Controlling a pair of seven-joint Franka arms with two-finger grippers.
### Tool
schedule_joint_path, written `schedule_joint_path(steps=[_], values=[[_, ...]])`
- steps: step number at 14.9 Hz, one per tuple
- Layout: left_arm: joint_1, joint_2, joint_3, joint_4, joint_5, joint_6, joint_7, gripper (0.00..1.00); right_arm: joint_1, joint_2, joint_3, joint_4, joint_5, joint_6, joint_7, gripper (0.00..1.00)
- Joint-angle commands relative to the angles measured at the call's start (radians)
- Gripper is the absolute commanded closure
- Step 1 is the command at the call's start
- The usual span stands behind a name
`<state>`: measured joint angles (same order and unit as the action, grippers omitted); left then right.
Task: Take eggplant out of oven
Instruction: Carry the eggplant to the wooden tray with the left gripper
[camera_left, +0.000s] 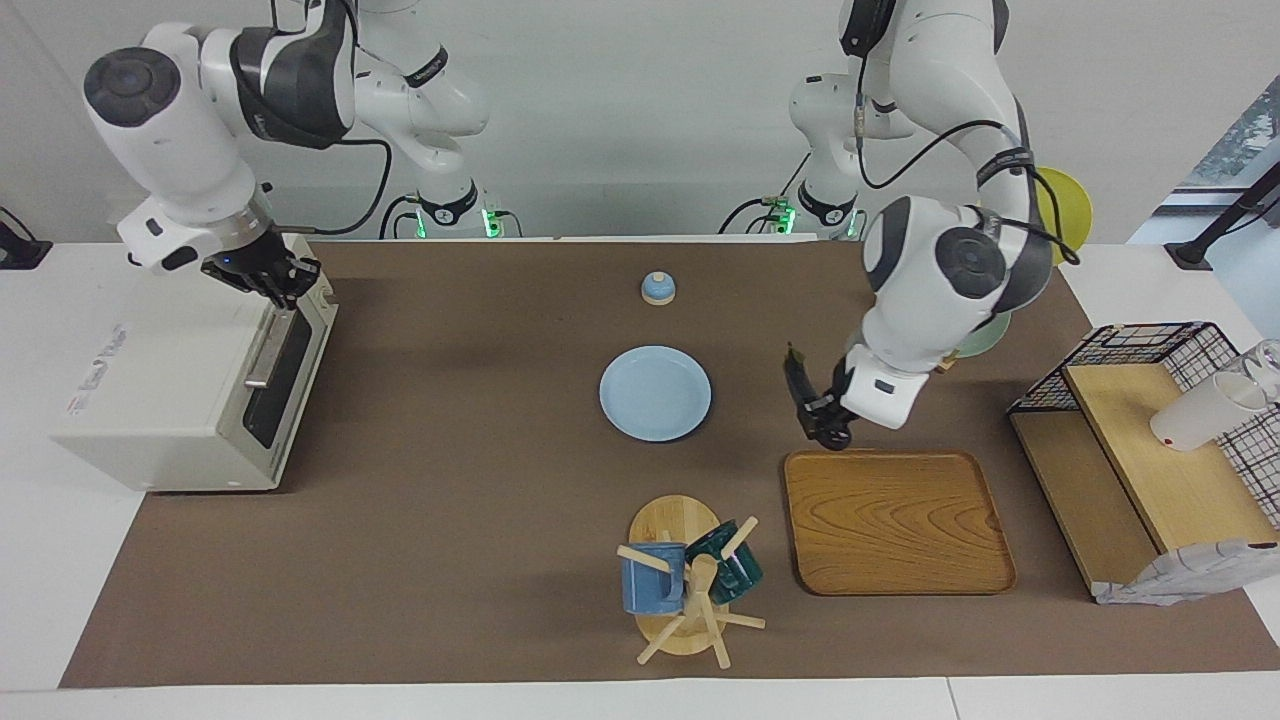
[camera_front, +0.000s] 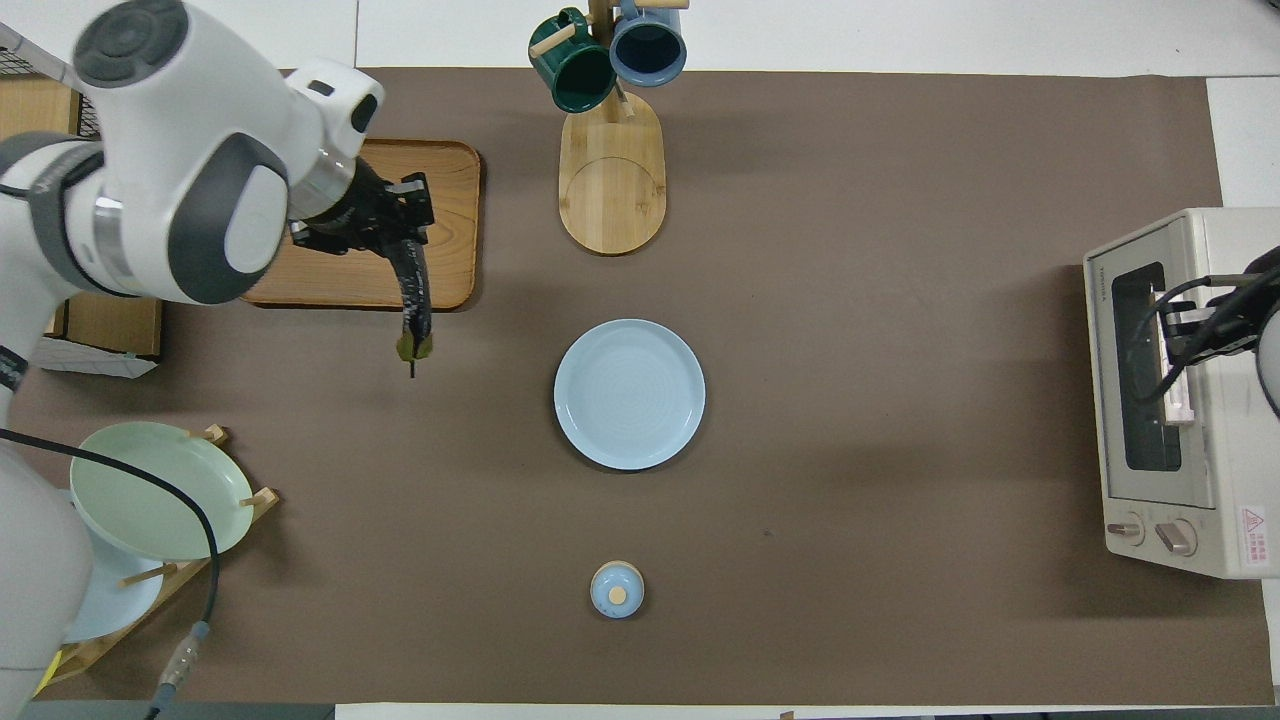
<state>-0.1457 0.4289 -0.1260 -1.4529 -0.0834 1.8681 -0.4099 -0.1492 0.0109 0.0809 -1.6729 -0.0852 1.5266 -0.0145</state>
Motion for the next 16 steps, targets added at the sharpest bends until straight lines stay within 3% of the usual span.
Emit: schedule_joint_path(steps=[1,2,3,5,7,8,9,16], values=[[0.078,0.089,-0.012,0.092,0.046,-0.029,0.182,1.0,0.0,0.001,0.004,0.033,0.064,-0.04,-0.028,0.52],[0.099,0.137,-0.014,0.144,0.075,-0.033,0.207,1.0,0.0,0.001,0.01,0.032,0.059,-0.046,-0.028,0.15],[0.106,0.172,-0.014,0.173,0.083,-0.026,0.217,1.0,-0.007,0.004,0.008,0.035,0.062,-0.048,-0.035,0.0],[0.112,0.241,-0.009,0.228,0.09,-0.003,0.273,1.0,0.003,0.012,0.011,0.051,0.049,-0.048,-0.039,0.0],[0.129,0.304,-0.011,0.293,0.09,0.014,0.286,1.0,0.101,0.009,-0.044,0.056,0.042,-0.055,-0.039,0.0],[0.123,0.312,-0.012,0.284,0.09,0.049,0.284,1.0,0.147,0.011,-0.112,0.074,0.047,-0.057,-0.039,0.0],[0.118,0.311,-0.011,0.261,0.091,0.078,0.284,1.0,0.158,0.012,-0.125,0.084,0.051,-0.054,-0.039,0.0],[0.121,0.298,-0.012,0.207,0.12,0.129,0.286,1.0,0.164,-0.016,-0.131,0.059,0.035,-0.019,-0.038,0.0]])
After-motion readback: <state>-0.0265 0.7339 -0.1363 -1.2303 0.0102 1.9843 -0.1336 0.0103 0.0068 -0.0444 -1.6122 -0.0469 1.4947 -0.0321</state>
